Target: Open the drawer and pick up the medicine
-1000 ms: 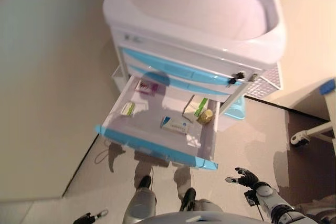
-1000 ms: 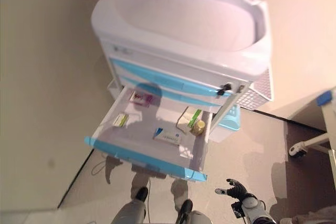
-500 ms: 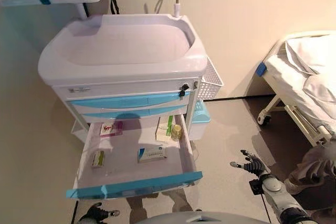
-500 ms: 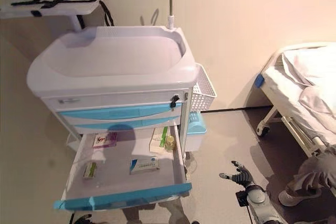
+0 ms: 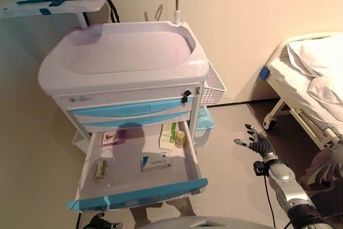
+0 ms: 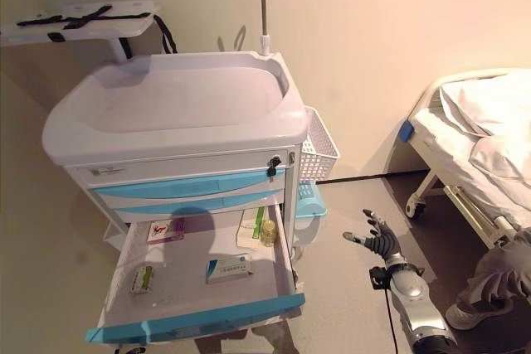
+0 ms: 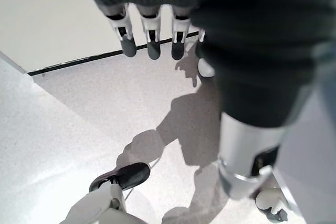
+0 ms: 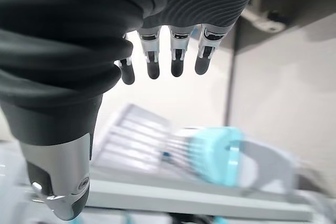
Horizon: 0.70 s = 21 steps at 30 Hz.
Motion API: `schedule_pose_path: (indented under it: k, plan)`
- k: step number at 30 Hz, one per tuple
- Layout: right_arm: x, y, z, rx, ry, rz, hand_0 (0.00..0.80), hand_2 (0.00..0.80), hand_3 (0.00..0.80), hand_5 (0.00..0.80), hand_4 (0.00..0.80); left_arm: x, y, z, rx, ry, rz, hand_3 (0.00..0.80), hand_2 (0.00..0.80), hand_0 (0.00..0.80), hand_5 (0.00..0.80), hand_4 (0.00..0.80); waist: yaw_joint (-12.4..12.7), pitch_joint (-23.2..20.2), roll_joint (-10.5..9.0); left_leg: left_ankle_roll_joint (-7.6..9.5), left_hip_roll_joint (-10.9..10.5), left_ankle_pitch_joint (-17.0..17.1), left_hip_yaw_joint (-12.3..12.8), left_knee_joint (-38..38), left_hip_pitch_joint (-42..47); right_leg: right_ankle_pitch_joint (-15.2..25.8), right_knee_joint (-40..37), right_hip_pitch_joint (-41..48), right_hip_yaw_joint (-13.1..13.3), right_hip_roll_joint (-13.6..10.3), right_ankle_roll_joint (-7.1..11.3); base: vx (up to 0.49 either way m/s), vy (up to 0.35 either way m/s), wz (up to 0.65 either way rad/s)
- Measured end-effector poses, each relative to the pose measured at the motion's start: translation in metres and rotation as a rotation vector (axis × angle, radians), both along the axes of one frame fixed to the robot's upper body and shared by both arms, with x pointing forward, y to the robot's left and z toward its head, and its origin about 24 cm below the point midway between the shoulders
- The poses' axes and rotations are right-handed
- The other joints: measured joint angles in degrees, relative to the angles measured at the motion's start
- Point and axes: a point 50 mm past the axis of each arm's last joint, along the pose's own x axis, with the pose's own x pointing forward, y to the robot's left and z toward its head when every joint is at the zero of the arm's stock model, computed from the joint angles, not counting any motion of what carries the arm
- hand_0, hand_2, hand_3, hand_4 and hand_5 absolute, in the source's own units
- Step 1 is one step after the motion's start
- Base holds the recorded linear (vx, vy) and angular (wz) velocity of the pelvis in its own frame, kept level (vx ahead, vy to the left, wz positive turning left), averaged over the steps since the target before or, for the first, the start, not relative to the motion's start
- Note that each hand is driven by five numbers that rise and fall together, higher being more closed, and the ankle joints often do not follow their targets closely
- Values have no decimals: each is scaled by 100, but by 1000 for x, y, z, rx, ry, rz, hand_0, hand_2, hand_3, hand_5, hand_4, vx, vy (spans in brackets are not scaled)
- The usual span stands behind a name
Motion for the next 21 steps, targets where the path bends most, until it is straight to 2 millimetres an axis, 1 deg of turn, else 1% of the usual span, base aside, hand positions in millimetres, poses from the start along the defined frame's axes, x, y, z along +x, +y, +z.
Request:
schedule_pose_path:
  k: [3, 4, 6, 7, 9, 10, 12, 13, 14, 15, 18, 19, 20, 21]
  plan:
    - [9, 8, 13, 37, -76, 17, 0, 0, 0, 0, 0, 0, 0, 0, 3, -3, 1, 0, 0, 0, 0, 0, 10, 3, -7, 25, 1, -16, -3, -11, -6, -18, 0, -1, -1, -13, 14, 0, 0, 0]
    - [13, 14, 22, 53, -117, 41, 0, 0, 0, 0, 0, 0, 0, 0, 4, -1, 4, 0, 0, 0, 0, 0, -7, 3, -9, 3, 3, 0, -2, 2, -1, -12, -2, -8, 0, -11, 16, 0, 0, 0]
    - [19, 21, 32, 68, -160, 73, 0, 0, 0, 0, 0, -2, 2, 0, 8, -3, 18, 0, 0, 0, 0, 0, 2, 6, -25, 15, 6, -8, -2, -9, 1, -12, -7, -1, 0, -11, 15, 0, 0, 0]
    - [20, 22, 34, 70, -174, 79, 0, 0, 0, 0, 0, -1, 2, 0, 8, -5, 22, 0, 0, 0, 0, 0, 16, 4, -37, 15, 6, -8, -4, -10, -3, -12, -7, 0, -1, -12, 15, 0, 0, 0]
    - [27, 29, 47, 76, -224, 116, 0, 0, 0, 0, 0, -5, 2, 0, 10, -1, 30, 0, 0, 0, 0, 0, 57, 11, -59, 8, 3, -3, -7, -10, -10, -11, -5, -4, -1, -12, 16, 0, 0, 0]
    - [31, 38, 53, 86, -247, 160, 0, 0, 0, 0, 0, -6, 3, 0, 13, 3, 33, 0, 0, 0, 0, 0, 58, 9, -88, -1, 7, 2, -8, -2, -15, -11, -6, -16, -2, -10, 15, 0, 0, 0]
    - [34, 49, 56, 89, -254, 214, 0, 0, 0, 0, 0, -8, 3, 0, 15, 6, 34, 0, 0, 0, 0, 0, 147, 32, -141, -5, 13, -2, -10, -8, -25, -12, -5, -19, -4, -6, 15, 0, 0, 0]
    - [35, 64, 60, 97, -268, 284, 0, 0, 0, 0, 0, -8, 4, 0, 17, 5, 34, 0, 0, 0, 0, 0, 140, 70, -200, -7, 1, 1, -28, 9, -30, -13, -2, -29, -21, -2, 13, 0, 0, 5]
    - [36, 72, 61, 108, -271, 321, 0, 0, 0, 0, 0, -8, 4, 1, 19, 6, 34, 0, 0, 0, 0, 0, 165, 94, -284, -9, -6, 3, -44, 19, -24, -14, 1, -38, -28, 0, 12, -13, -5, 9]
    - [36, 76, 60, 111, -268, 339, 0, 0, 0, 0, 0, -12, 5, 0, 20, 14, 37, 0, 0, 0, 0, 0, 259, 112, -325, -10, -11, 4, -64, 21, -81, -14, 3, -37, -41, 0, 11, -35, -10, 7]
    - [40, 92, 64, 129, -278, 401, 0, 0, 0, 0, 0, -9, 13, 4, 49, 8, 35, 0, 0, 0, 0, 0, 393, 182, -545, -19, -34, 38, -100, 114, -308, 24, 7, -254, -52, -14, -17, -79, -22, 6]
    - [43, 97, 67, 132, -290, 418, 0, 0, 0, 0, 0, -8, 17, 5, 61, 5, 34, 0, 0, 0, 0, 0, 441, 221, -610, -22, -41, 35, -116, 164, -402, 34, 20, -347, -64, -20, -21, -180, -42, 5]
    - [47, 102, 73, 135, -312, 437, 0, 0, 0, 0, 0, -1, 23, 9, 81, -8, 32, 0, 0, 0, 0, 0, 454, 316, -704, -31, -45, 58, -114, 195, -523, 63, 14, -436, -65, -25, -10, -190, -51, 6]
    - [49, 105, 75, 141, -320, 439, 0, 0, 0, 0, 0, 1, 26, 10, 91, -14, 31, 0, 0, 0, 0, 0, 485, 361, -734, -35, -55, 63, -141, 272, -639, 99, 45, -519, -85, -32, -40, -251, -66, 8]
